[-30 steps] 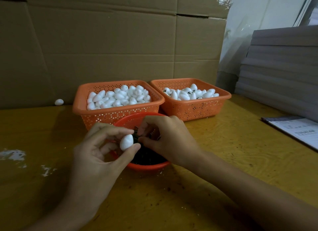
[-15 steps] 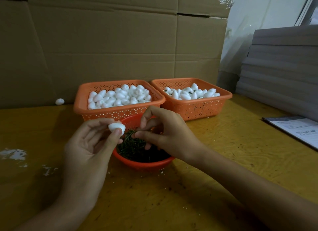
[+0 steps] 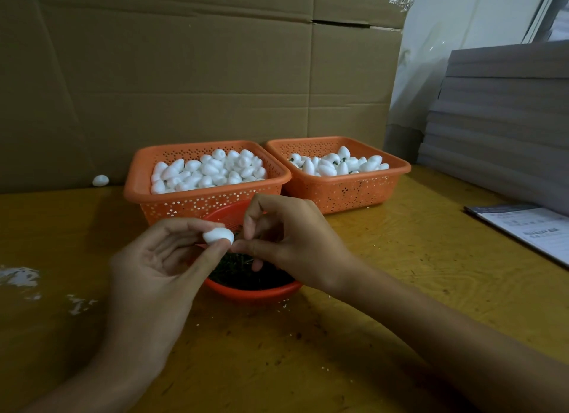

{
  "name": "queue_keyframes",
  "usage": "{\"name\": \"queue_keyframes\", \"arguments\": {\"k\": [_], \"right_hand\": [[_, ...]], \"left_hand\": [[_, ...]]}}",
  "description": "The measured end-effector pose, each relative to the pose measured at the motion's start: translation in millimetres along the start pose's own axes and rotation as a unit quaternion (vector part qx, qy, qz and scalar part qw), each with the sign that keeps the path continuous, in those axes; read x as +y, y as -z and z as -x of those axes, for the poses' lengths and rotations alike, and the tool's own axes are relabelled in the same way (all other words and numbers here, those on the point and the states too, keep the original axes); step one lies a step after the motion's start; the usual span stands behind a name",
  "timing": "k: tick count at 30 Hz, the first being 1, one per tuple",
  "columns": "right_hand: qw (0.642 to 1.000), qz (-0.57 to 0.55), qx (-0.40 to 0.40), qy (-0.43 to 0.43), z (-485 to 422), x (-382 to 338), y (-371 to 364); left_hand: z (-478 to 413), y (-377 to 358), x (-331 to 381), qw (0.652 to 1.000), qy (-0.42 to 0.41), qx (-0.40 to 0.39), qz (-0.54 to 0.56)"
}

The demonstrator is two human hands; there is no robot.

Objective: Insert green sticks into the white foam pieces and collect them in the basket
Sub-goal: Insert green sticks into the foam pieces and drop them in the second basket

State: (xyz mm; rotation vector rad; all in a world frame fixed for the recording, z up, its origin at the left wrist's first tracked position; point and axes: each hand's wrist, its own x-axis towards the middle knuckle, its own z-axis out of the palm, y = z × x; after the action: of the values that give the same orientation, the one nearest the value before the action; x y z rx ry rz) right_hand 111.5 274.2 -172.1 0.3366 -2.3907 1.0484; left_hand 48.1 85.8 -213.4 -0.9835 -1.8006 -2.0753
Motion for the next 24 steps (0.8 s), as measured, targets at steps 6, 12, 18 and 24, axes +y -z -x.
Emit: {"name": "queue_keyframes", "arguments": {"k": [6, 12, 18, 24], "right_hand": [[1.000, -0.005, -0.019, 0.013, 2, 1, 2], [0.999, 0.023, 0.034, 0.015, -7, 6, 19], [0.932, 0.025, 0.346, -0.104, -10, 58, 89], [0.861, 0.122, 0.456, -0.189, 2, 106, 123]], "left_hand": [[1, 1, -1, 0.999, -0.016, -0.010, -0.034], [4, -3, 4, 0.995, -0.020, -0.041, -0.087], [11, -8, 13, 0.966, -0.098, -0.129, -0.202], [16, -13, 18, 0.930, -0.188, -0.189, -0.253]]}}
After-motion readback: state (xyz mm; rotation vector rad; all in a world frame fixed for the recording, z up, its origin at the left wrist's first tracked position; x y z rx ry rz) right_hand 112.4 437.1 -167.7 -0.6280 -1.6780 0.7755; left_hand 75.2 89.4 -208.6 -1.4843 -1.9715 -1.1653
